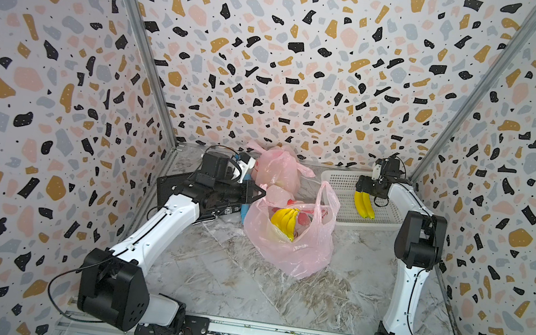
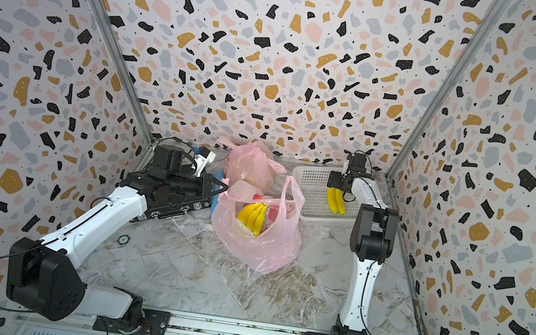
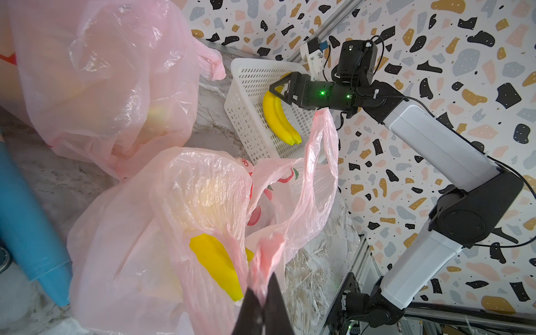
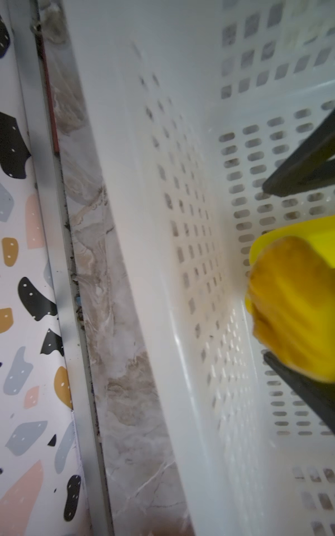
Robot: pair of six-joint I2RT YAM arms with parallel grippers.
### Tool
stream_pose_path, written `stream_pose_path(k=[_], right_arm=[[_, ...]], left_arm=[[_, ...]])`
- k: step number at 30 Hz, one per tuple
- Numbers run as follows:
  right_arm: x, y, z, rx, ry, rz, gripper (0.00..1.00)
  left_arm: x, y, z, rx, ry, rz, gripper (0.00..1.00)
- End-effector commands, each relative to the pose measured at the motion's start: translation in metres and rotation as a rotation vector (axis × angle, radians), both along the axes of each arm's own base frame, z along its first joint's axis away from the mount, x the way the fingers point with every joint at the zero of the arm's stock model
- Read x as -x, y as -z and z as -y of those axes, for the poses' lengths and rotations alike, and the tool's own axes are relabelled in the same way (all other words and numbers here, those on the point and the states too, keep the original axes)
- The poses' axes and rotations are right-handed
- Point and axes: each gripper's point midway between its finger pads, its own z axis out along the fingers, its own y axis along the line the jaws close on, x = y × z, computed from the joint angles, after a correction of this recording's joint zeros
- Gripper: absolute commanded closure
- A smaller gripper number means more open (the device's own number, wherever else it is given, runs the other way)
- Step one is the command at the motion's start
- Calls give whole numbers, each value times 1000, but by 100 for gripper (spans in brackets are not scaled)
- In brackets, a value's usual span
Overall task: Place the banana into a plastic bag & tie a knot
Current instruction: Pick up the banana from the basket.
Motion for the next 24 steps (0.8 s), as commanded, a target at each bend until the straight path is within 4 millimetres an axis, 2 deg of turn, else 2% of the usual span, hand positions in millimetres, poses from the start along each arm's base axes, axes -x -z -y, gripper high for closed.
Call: stream_pose_path(k=[1, 6, 10, 15, 19, 24], right_arm=[[-9, 1, -2, -35, 6, 6, 15], [-12, 13, -10, -67, -10, -8, 21], [-15, 12, -15, -63, -24, -2, 25], [-17, 11, -20, -73, -29, -3, 38], [-15, -4, -22, -75, -32, 21, 47], [-6, -43, -28, -109, -47, 78, 49]], left_arm=[[-4, -6, 1, -10, 7, 40, 100], [-6, -5, 1, -14, 3, 36, 100], [-6, -3, 1, -17, 4, 34, 100], [-7, -1, 1, -20, 2, 27, 100], [-6, -5, 0, -19, -2, 37, 100], [-6, -10, -1, -13, -12, 45, 100]])
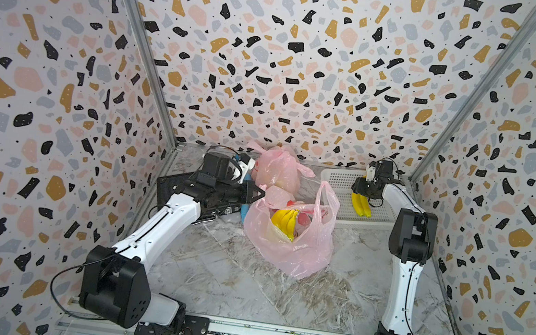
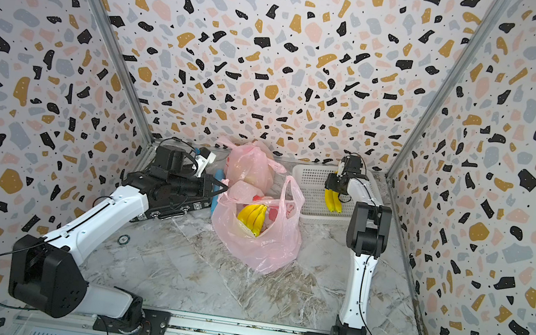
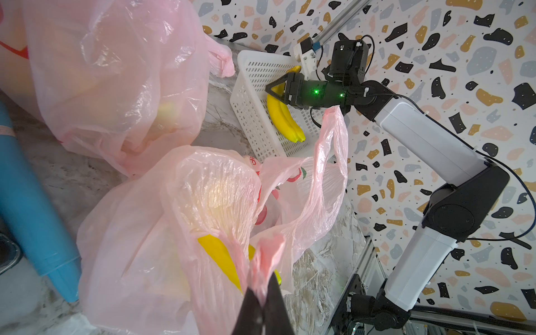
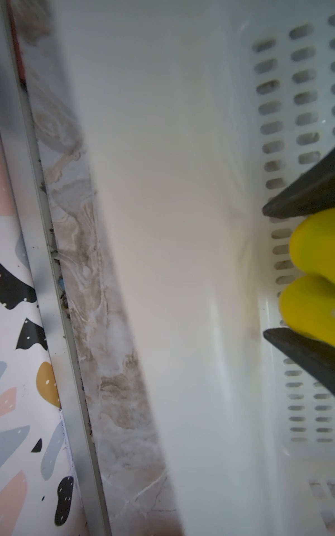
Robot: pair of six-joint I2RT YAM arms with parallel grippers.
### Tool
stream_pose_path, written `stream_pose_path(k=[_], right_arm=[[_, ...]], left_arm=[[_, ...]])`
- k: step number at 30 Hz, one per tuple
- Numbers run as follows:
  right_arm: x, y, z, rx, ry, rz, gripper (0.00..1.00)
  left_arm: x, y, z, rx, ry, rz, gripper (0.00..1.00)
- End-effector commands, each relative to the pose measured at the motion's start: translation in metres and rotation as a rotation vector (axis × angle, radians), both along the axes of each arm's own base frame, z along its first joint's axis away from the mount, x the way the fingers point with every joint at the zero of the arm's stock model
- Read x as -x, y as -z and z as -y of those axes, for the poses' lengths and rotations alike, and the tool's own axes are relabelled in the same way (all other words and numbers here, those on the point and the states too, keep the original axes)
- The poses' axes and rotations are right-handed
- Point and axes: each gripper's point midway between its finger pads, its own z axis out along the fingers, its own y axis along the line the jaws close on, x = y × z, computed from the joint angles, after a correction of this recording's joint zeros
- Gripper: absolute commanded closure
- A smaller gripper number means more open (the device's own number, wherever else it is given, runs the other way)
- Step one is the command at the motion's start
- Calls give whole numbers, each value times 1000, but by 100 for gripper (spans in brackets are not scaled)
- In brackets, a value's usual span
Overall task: Place the banana into a plastic bag & tie a knot
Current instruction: Pick up the banana from the basket, then place the banana into the plastic bag.
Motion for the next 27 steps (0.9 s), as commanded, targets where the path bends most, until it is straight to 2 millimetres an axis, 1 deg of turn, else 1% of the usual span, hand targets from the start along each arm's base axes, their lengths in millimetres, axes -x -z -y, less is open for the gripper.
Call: stream_pose_path(k=[1, 4, 6, 7, 9, 10, 14, 18, 21, 24, 27], right_arm=[[4, -78, -9, -46, -10, 128, 49], [13, -110, -16, -92, -16, 188, 50], [21, -140, -22, -140, -30, 251, 50], [25, -152, -26, -162, -35, 274, 50], [38, -186, -37, -225, -55, 344, 50], [45, -199, -43, -259, -68, 369, 50], [85, -261, -82, -396, -160, 514, 51], [134, -309, -122, -487, -270, 642, 51], [169, -339, -147, -538, -346, 728, 51], [204, -362, -170, -574, -415, 810, 51], [235, -381, -188, -621, -467, 896, 51]], left_arm=[[-2, -19, 1, 6, -1, 62, 100], [-4, -23, 0, 7, -11, 69, 100], [-5, -27, 0, 9, -16, 72, 100], [-5, -29, -1, 10, -19, 75, 100], [-4, -36, -1, 15, -26, 86, 100], [-4, -38, -2, 16, -29, 90, 100], [-2, -47, -4, 23, -40, 110, 100], [-3, -59, -2, 30, -32, 120, 100], [-3, -70, 0, 43, -17, 131, 100], [-5, -77, 1, 46, -14, 139, 100], [-6, -81, 2, 44, -8, 141, 100]])
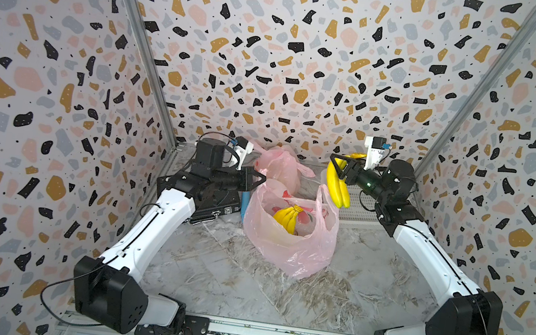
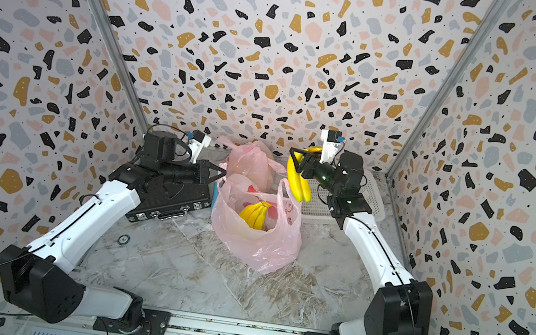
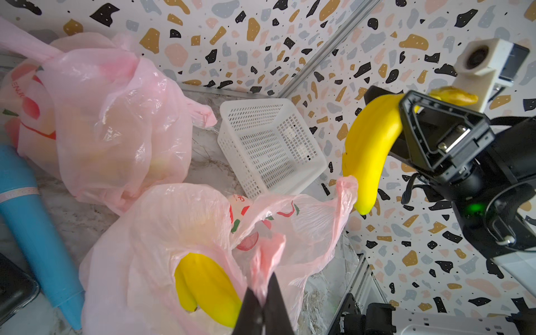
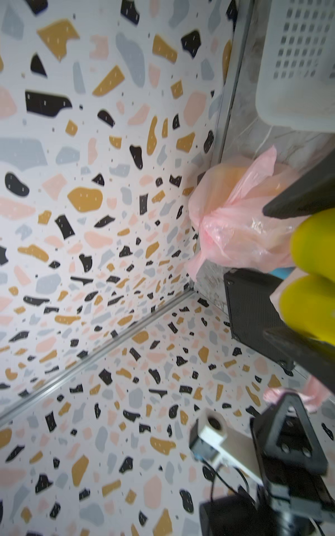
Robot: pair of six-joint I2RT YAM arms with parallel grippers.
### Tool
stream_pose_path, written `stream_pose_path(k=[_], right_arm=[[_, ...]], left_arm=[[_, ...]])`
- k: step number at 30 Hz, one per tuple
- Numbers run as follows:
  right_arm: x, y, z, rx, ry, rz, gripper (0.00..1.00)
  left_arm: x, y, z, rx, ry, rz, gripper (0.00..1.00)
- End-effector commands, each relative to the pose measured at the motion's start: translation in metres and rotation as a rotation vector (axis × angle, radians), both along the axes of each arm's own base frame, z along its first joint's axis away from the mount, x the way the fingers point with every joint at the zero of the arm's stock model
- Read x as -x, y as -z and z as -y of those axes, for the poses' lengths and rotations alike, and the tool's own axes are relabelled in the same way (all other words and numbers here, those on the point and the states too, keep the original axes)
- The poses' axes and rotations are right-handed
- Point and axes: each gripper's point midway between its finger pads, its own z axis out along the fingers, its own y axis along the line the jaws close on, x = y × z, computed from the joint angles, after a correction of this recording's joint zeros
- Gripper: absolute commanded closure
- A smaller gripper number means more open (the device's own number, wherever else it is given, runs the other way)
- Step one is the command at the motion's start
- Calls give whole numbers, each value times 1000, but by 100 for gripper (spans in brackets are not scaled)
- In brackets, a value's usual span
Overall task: Place the banana into a plastic bag & tie a knot
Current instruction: Place the banana into the plastic bag.
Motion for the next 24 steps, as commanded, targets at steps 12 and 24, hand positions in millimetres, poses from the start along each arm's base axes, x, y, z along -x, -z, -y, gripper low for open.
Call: stream_pose_path(k=[12, 24], right_arm=[[83, -52, -59, -143, -102, 318, 53], [78, 3, -117, -30, -64, 385, 53]], left_arm=[[1, -20, 4, 11, 23, 18, 100], [5, -19, 3, 6, 27, 18, 100]])
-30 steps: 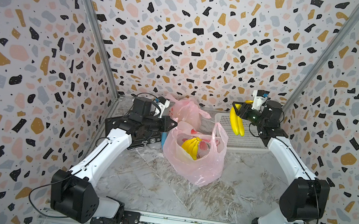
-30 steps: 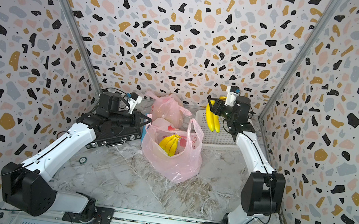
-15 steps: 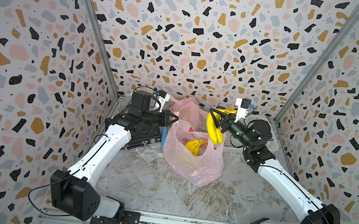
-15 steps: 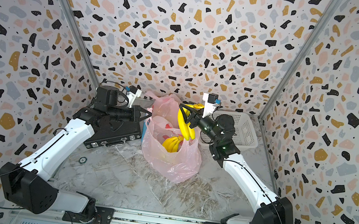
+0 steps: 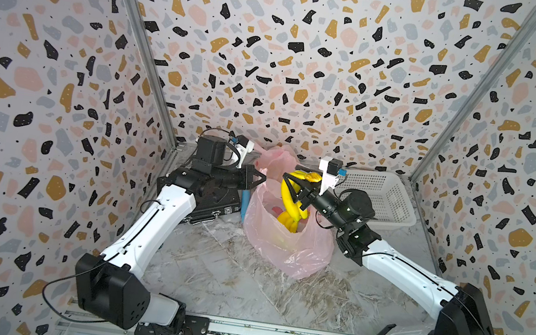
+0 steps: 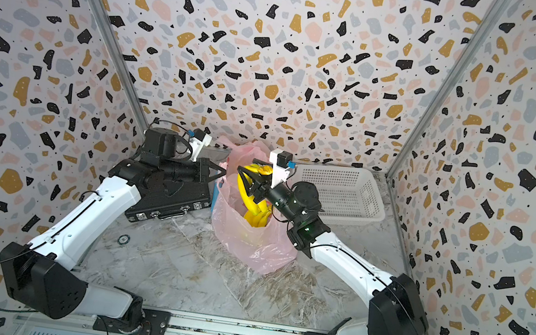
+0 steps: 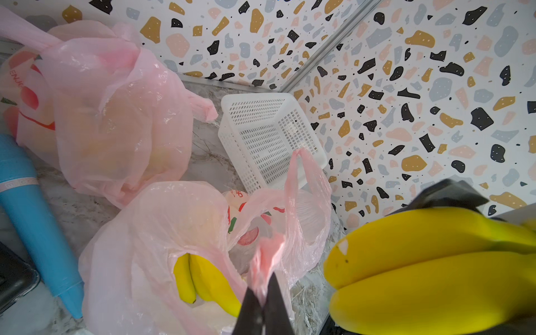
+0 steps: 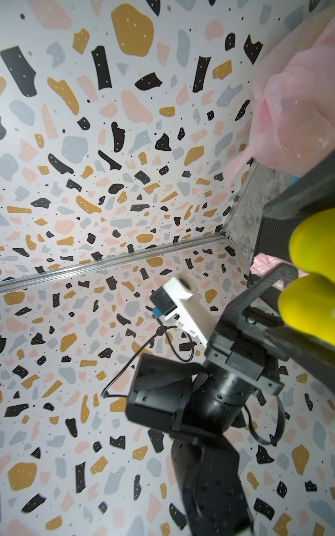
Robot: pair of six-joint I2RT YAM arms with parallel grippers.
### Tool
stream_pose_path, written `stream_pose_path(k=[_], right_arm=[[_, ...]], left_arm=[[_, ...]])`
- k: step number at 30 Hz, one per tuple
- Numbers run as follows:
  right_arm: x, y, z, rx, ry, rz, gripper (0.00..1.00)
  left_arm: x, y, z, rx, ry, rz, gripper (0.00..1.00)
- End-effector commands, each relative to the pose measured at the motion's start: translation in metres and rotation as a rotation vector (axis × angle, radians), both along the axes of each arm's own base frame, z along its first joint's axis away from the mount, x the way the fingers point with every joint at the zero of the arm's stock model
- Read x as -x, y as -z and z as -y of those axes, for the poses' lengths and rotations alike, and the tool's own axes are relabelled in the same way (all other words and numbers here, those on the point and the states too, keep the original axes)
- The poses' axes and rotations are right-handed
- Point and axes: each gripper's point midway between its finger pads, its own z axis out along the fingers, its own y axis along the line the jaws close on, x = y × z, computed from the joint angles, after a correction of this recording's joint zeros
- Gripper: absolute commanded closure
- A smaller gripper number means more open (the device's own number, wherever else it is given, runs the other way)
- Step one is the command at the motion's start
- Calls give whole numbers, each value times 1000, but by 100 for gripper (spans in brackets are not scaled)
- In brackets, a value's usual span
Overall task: Place the banana into a plastic bag & tie a knot
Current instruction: Place the banana into the plastic bag.
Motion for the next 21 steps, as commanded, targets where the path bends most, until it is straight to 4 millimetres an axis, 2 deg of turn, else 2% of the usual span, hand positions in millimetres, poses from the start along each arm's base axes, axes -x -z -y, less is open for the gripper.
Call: stream_pose_path(k=[1, 8, 17, 21], right_arm=[[-8, 2, -1, -4, 79, 100, 54], [-22, 47, -7, 54, 162, 151, 54], [1, 105, -7, 232, 155, 120, 54], [2, 127, -3, 352, 180, 98, 54]], left_arm=[[3, -20, 3, 15, 24, 64, 100], [3, -22, 4, 18, 32, 71, 100], [1, -25, 5, 19, 36, 81, 100], [1, -26, 5, 22, 40, 81, 100]])
